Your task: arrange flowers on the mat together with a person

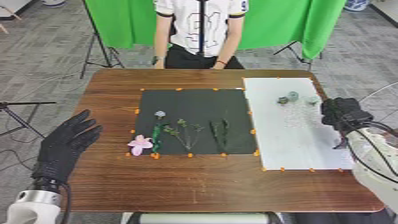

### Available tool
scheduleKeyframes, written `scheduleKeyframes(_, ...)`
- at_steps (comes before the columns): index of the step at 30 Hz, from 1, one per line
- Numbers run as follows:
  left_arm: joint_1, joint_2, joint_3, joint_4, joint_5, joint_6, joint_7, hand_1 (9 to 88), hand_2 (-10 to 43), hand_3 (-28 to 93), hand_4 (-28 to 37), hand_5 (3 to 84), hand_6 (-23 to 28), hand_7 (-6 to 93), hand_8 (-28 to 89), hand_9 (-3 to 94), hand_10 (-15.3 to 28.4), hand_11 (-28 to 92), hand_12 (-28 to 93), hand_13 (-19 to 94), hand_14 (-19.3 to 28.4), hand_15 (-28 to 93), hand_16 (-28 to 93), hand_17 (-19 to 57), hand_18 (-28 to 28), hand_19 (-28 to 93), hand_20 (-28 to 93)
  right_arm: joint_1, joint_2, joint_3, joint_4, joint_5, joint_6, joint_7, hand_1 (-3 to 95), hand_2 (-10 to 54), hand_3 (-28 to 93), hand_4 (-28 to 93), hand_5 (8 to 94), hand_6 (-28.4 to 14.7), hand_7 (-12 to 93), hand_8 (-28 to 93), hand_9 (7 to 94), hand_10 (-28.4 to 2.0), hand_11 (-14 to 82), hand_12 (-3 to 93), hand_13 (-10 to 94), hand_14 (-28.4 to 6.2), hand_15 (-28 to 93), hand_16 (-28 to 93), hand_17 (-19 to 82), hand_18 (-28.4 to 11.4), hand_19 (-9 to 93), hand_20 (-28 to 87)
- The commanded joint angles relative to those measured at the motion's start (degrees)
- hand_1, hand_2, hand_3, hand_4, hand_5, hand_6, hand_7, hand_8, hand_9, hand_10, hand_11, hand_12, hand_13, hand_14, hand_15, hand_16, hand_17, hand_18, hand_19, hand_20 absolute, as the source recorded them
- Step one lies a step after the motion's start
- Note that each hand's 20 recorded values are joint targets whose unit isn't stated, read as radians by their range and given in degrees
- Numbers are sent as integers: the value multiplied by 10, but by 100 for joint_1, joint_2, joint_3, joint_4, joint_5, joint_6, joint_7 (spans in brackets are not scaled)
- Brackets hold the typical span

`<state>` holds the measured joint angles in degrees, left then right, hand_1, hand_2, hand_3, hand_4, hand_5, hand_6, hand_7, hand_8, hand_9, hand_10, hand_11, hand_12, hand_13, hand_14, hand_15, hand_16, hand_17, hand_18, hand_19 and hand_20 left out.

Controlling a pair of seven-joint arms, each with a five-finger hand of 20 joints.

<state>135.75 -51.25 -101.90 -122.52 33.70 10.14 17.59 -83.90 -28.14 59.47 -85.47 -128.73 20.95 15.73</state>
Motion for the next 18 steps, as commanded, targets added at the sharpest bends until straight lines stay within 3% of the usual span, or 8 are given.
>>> scheduleKeyframes(1, 165, -47, 35, -13, -3, 45, -11, 229, -5, 732, -230, 373, 34, 189, -88, 333, 133, 240, 169, 306, 159, 285, 22, -39, 242, 473, 62, 1346, -606, -1007, -1101, -45, 973, -748, 492, -95, 836, -282, 687, 46, 501, -41, 822, -48, 239, 530, 721, -37, 580, 364, 307, -151, 703, 416)
scheduleKeyframes(6, 98, -68, 151, 8, 11, 46, -50, 230, -5, 731, -229, 373, 33, 189, -88, 334, 133, 240, 169, 306, 159, 285, 22, -38, 241, 472, 62, 2284, -1539, -1952, -1255, 79, 721, -1478, 485, -95, 842, -283, 686, 44, 501, -41, 821, -50, 236, 537, 718, -36, 582, 370, 307, -151, 703, 419)
scheduleKeyframes(10, -12, -147, 265, 62, 42, -7, -182, 228, -6, 735, -229, 371, 33, 188, -88, 333, 133, 240, 169, 306, 159, 285, 22, -39, 242, 472, 62, 2470, -2443, -2311, -967, 145, 350, -1895, 483, -95, 842, -283, 683, 44, 504, -44, 820, -50, 234, 534, 715, -34, 584, 369, 303, -150, 703, 421)
scheduleKeyframes(13, -164, -150, 365, 129, 77, -61, -219, 229, -6, 734, -230, 371, 33, 187, -87, 333, 132, 241, 169, 306, 159, 286, 22, -39, 242, 472, 62, 2461, -2745, -2535, -849, -10, 79, -2015, 483, -95, 841, -283, 680, 45, 506, -44, 817, -50, 235, 534, 714, -32, 584, 368, 301, -150, 702, 421)
scheduleKeyframes(18, -135, -153, 336, 135, 75, -13, -216, 229, -5, 733, -231, 372, 34, 188, -88, 332, 133, 240, 169, 306, 160, 285, 22, -39, 242, 473, 62, 2758, -2952, -3312, -600, -112, -322, -2193, 484, -95, 839, -283, 676, 46, 509, -46, 814, -50, 235, 533, 711, -32, 583, 370, 299, -150, 701, 421)
